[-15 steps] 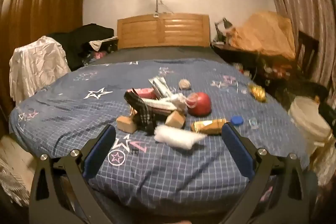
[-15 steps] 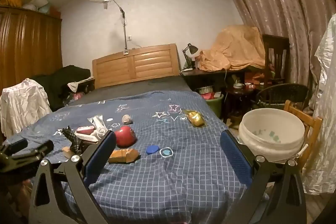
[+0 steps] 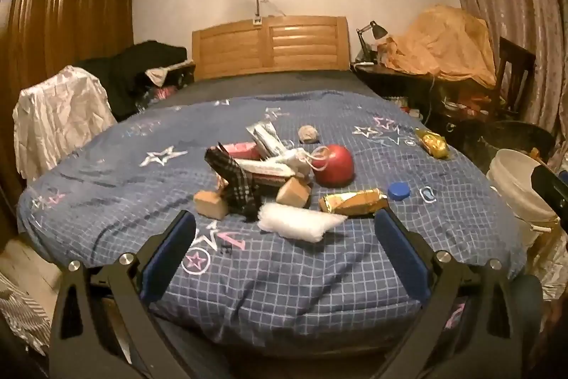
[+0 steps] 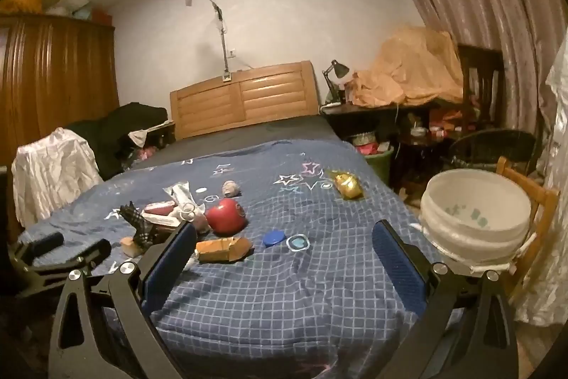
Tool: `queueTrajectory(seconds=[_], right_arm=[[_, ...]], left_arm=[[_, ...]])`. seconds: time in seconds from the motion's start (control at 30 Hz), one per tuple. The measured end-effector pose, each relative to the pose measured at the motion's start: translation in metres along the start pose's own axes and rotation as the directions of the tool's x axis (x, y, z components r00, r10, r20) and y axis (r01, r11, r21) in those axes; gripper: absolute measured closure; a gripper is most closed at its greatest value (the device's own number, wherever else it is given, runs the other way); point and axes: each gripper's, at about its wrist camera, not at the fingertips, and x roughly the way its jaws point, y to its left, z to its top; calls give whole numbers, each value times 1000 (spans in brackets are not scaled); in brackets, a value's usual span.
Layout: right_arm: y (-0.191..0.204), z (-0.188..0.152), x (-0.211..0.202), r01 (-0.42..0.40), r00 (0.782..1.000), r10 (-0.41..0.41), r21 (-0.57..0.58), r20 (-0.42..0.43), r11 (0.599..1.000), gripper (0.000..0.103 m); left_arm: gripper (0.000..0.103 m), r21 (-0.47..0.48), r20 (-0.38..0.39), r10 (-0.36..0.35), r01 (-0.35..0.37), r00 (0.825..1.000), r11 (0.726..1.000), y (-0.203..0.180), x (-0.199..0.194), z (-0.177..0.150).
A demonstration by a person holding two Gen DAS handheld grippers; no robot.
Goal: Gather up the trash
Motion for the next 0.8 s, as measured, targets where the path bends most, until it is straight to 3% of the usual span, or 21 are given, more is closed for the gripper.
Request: queueTrajectory(seconds=[0.27,0.8], right_arm=[[6,-3,-5,-1,1000,1,-44,13,999,4],[11,-8,6,-5,999,2,-78,-37,997,4]], left_arm=[[6,-8,16,16,-16,1000,1000,5,-1,-1],[6,-5,-7,12,-12,1000,1000,5,5,-4]])
